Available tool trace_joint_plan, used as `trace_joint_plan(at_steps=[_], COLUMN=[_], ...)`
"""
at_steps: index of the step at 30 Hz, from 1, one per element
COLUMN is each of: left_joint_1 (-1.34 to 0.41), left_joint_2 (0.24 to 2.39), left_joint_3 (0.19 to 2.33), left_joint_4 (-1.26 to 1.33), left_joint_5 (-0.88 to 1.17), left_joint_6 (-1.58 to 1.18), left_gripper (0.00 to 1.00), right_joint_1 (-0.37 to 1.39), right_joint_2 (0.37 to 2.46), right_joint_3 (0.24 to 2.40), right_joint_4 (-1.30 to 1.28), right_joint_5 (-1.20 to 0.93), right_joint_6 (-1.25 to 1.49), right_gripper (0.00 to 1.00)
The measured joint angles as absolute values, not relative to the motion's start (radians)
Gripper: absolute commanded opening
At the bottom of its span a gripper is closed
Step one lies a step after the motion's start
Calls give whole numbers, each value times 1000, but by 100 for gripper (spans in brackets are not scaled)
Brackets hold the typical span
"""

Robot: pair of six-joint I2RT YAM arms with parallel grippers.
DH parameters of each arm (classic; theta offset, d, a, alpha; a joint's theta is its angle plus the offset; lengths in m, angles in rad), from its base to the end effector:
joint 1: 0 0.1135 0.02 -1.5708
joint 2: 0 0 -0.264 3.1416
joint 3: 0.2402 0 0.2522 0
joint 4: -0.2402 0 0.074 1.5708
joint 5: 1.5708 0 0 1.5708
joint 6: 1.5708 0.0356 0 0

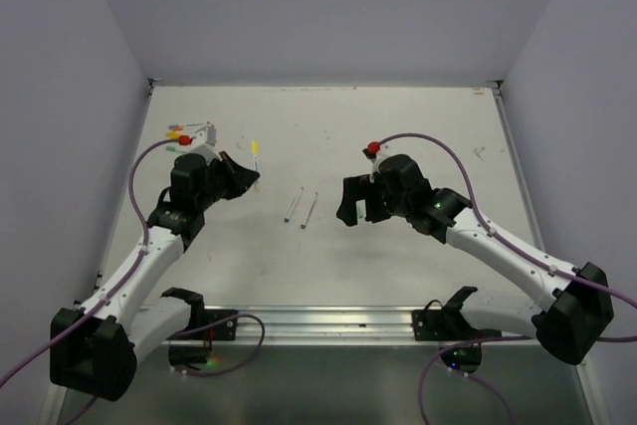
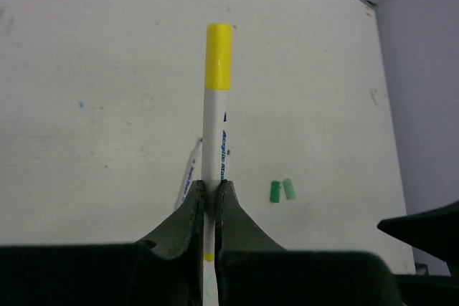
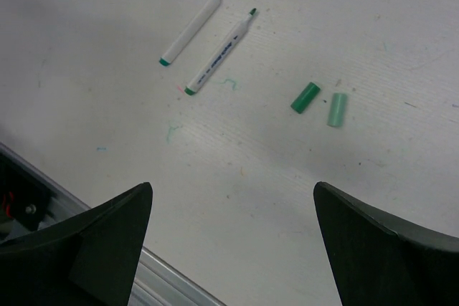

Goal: Open the pen caps

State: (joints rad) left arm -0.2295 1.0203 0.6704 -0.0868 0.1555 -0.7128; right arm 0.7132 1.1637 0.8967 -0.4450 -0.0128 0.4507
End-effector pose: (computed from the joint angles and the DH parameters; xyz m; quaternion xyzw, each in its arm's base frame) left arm 0.2242 -0.0580 0.2647 -0.1607 0.8265 -0.3015 0.4474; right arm 0.1892 0.1643 0.2776 -0.1216 0.9010 0.2337 0.3446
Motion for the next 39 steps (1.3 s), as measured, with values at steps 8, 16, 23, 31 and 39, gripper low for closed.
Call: trace_joint_plan(at_steps=[8, 16, 23, 31, 39], left_joint_1=[-343, -463, -491, -494, -495], left_joint_2=[892, 885, 921, 948, 950], left_joint_3=[434, 393, 394, 397, 402], left_joint_4=[70, 158, 179, 191, 195], left_joint_5=[397, 451, 458, 471, 493], left_joint_6=[-729, -767, -768, -767, -766], left_gripper=[0, 0, 0, 0, 0], right_joint_1=[713, 713, 713, 713, 713], right_joint_2=[1142, 1242, 1314, 1398, 1488], right_joint_3=[875, 858, 857, 858, 859], right_joint_4=[-279, -118, 15, 152, 227], right_joint_5=[-212, -285, -298, -299, -301], right_joint_6=[550, 650, 701, 749, 795], right_gripper=[99, 94, 66, 59, 56])
